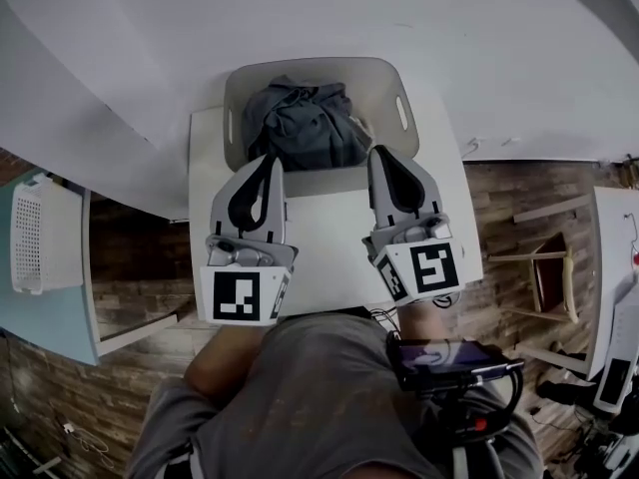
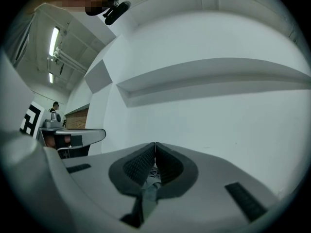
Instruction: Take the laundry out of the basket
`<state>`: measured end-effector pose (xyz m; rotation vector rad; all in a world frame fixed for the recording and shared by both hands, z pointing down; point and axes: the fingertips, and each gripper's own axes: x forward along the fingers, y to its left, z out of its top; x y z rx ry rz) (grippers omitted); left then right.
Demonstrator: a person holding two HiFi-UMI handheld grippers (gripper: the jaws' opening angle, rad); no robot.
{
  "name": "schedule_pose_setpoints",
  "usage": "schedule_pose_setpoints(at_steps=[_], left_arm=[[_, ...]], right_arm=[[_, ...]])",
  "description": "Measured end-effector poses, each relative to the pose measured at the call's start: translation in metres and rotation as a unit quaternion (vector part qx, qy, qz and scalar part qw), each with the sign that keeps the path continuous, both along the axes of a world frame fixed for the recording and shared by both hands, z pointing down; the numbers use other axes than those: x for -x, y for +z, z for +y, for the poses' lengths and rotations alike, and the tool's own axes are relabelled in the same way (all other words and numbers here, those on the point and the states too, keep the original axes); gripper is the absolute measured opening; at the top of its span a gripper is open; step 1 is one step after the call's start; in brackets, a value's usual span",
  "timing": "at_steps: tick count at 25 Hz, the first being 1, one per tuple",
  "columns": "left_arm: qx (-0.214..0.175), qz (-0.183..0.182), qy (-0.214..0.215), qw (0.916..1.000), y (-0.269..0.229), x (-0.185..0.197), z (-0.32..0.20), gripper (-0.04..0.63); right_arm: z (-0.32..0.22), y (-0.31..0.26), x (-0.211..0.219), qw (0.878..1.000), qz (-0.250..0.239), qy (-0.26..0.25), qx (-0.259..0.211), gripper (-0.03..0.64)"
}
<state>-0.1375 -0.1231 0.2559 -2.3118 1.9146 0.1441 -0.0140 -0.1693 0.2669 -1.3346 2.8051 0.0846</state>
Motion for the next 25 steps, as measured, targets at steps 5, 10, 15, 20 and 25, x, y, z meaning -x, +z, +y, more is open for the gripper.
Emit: schedule_pose_setpoints(at_steps=[5,10,15,20,25], left_arm=[[0.008,-0.015,-0.009,0.9998,-0.008,0.001,-0.032,0.008],[0.013,-0.027,-0.022,0.9993,-0.011,0.004,-0.057,0.008],[0.023,-0.036,-0.030,0.9986,-0.010,0.004,-0.079,0.008],[0.032,-0.042,-0.035,0.9980,-0.009,0.008,-0.101,0.008],[0.047,-0.041,-0.038,0.9973,-0.001,0.019,-0.126,0.008]], right_arm=[[-0.024,-0.003,0.000,1.000,-0.014,-0.016,0.007,0.008],[-0.041,-0.001,-0.002,0.999,-0.025,-0.028,0.015,0.008],[-0.060,0.002,-0.003,0.999,-0.031,-0.036,0.024,0.008],[-0.075,0.005,0.003,0.998,-0.035,-0.048,0.032,0.008],[-0.086,0.015,0.013,0.997,-0.036,-0.060,0.046,0.008]])
